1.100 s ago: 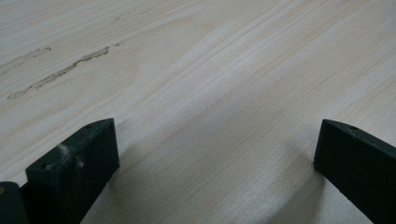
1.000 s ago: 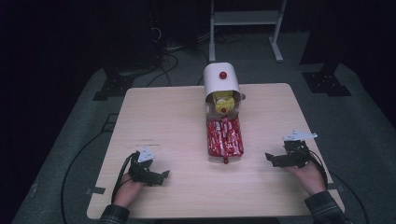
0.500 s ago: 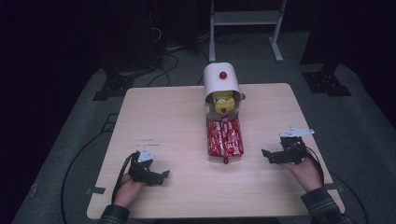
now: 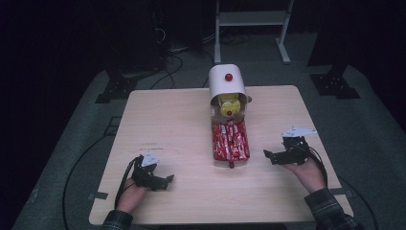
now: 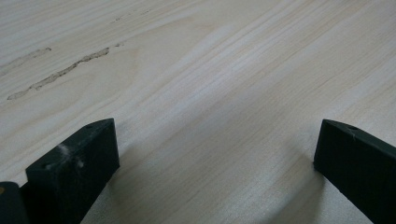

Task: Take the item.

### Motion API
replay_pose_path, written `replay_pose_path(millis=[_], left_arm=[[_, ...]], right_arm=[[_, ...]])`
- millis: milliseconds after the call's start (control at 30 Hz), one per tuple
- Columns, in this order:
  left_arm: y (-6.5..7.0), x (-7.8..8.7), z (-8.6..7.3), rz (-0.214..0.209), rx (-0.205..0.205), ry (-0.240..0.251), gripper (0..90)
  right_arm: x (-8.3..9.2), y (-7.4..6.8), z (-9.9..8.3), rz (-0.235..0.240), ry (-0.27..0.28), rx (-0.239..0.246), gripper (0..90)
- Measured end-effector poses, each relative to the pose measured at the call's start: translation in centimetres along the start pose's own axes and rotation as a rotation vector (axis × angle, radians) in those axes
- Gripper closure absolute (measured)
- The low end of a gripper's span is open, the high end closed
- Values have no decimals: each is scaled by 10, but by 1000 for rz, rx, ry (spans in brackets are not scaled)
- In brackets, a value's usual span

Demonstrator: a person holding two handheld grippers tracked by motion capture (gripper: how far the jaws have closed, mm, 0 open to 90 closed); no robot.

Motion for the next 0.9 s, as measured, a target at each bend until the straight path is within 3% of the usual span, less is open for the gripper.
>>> replay_pose_path(millis=[600, 900], left_arm=[[0, 0, 0, 1, -1, 0, 0], [0, 0, 0, 1, 1, 0, 0]], right_arm=[[-1, -5, 23, 25, 30, 8, 55], [-4, -6, 24, 28, 25, 16, 54]])
Point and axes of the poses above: each handheld gripper's, and its own axes: x roughly backward along the jaws, z roughly out of its top, y roughly to its right, the point moved 7 cm from there along -x, roughly forward along the jaws, and after that the axes turned 7 degrees about -y, right-handed, at the moved point
